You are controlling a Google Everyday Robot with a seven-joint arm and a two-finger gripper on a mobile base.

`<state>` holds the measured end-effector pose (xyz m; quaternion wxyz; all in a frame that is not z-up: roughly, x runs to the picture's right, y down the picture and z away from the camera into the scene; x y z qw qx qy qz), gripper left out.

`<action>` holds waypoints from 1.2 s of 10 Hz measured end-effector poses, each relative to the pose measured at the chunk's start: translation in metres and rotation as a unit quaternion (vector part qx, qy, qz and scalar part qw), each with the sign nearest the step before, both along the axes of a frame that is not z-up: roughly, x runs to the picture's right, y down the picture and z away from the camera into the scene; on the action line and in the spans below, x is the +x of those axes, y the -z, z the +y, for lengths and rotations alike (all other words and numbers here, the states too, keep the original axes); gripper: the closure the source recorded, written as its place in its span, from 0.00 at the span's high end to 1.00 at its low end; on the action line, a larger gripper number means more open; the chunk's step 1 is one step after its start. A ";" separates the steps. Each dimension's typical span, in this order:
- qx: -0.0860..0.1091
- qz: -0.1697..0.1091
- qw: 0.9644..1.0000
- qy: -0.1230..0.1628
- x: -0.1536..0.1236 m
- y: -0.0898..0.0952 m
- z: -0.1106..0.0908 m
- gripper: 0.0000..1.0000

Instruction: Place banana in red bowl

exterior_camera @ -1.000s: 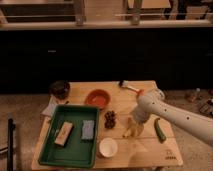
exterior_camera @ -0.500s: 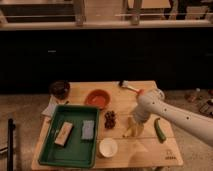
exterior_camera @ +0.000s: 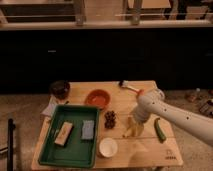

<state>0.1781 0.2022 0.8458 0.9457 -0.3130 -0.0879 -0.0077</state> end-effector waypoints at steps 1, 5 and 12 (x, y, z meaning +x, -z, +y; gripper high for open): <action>0.000 0.002 1.000 -0.001 0.001 0.000 0.000 0.55; 0.000 0.001 1.000 -0.005 0.002 0.001 0.001 0.15; 0.007 -0.013 1.000 0.009 -0.004 0.013 -0.003 0.00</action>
